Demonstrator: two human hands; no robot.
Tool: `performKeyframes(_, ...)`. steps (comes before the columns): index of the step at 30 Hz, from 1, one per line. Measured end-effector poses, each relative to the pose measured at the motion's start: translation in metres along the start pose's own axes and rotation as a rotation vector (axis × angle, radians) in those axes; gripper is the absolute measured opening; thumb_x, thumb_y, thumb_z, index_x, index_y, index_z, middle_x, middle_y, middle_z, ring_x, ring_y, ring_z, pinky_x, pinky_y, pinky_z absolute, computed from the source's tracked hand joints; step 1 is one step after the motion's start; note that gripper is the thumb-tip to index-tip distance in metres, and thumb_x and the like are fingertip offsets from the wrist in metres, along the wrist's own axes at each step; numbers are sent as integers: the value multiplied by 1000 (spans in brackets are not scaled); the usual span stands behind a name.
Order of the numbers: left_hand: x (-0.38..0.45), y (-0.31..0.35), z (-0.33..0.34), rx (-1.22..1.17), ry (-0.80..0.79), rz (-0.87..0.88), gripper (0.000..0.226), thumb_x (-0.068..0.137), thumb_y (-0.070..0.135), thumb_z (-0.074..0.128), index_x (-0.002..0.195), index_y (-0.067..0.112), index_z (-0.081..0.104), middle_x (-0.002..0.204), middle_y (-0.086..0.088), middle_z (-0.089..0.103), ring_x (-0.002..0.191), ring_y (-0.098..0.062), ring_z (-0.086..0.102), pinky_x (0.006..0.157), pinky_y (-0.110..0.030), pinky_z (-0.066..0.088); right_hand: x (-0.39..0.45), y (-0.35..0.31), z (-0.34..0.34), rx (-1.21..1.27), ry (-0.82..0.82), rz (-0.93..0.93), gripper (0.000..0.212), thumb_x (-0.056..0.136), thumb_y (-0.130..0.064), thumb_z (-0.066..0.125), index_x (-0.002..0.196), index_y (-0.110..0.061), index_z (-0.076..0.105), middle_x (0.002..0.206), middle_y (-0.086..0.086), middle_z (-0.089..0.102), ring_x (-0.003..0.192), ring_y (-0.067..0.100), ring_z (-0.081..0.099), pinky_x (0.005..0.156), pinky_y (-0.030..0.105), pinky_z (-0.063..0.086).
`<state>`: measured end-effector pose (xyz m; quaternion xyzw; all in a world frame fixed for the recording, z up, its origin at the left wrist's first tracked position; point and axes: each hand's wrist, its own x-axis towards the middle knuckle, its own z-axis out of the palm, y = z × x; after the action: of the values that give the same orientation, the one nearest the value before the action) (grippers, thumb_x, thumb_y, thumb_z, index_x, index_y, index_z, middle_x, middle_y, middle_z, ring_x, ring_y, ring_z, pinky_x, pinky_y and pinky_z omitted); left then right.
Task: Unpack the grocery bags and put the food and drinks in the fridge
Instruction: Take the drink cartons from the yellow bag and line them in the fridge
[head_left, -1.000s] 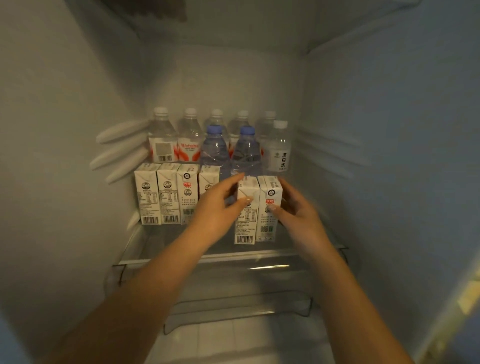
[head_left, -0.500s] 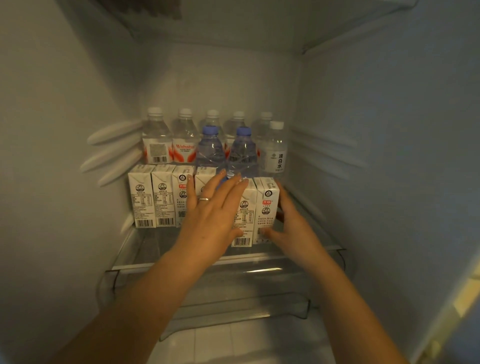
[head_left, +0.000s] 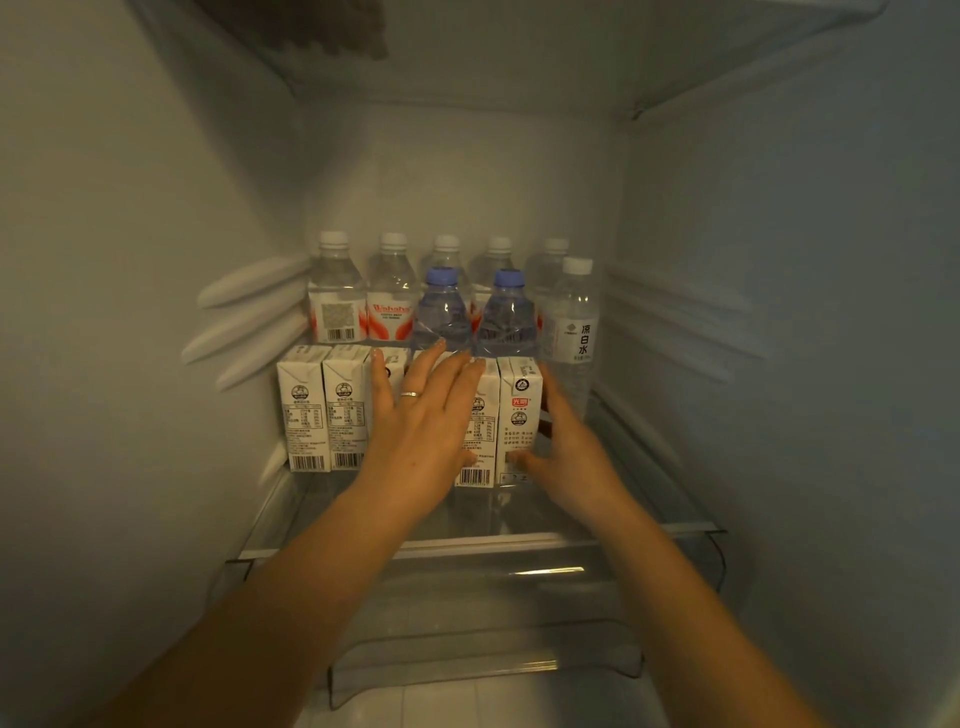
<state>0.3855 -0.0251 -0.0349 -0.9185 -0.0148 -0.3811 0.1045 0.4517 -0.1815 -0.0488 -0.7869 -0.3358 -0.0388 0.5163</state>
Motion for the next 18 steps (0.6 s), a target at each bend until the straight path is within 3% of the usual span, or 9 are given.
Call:
performKeyframes(6, 5, -4, 5, 24, -14, -29, 108, 40, 37, 91, 134, 13, 42, 133, -9, 50, 132, -31, 40, 104, -65, 11, 14, 6, 3, -40, 0, 8, 82, 77, 7, 67, 132, -41, 29, 109, -26, 49, 88, -32, 45, 63, -2, 41)
performKeyframes(10, 4, -2, 3, 13, -33, -51, 106, 41, 36, 91, 133, 12, 43, 132, -10, 50, 129, -31, 42, 104, -63, 8, 18, 8, 6, -71, 30, 10, 85, 74, 3, 71, 137, -38, 30, 127, -3, 50, 102, -5, 53, 69, 7, 47)
performKeyframes(13, 3, 1, -1, -5, -34, -60, 106, 43, 36, 91, 134, 12, 41, 132, -10, 49, 129, -31, 41, 105, -63, 8, 17, 7, 6, -69, 36, 26, 89, 73, -1, 73, 138, -41, 28, 126, -2, 50, 107, 3, 54, 80, 15, 51)
performKeyframes(16, -3, 5, -10, -66, -21, -98, 103, 51, 35, 88, 138, 12, 38, 137, -11, 46, 132, -31, 38, 108, -61, 13, 7, -1, -2, -60, 39, 66, 85, 75, -6, 74, 139, -34, 27, 119, -11, 46, 105, -1, 47, 77, 8, 44)
performKeyframes(18, -12, 7, -17, -182, 8, -134, 97, 61, 34, 84, 142, 13, 34, 141, -10, 41, 134, -30, 34, 113, -54, 19, -3, -5, -9, -58, 67, 90, 91, 75, -14, 76, 145, -30, 20, 129, -6, 44, 119, 8, 45, 93, 23, 42)
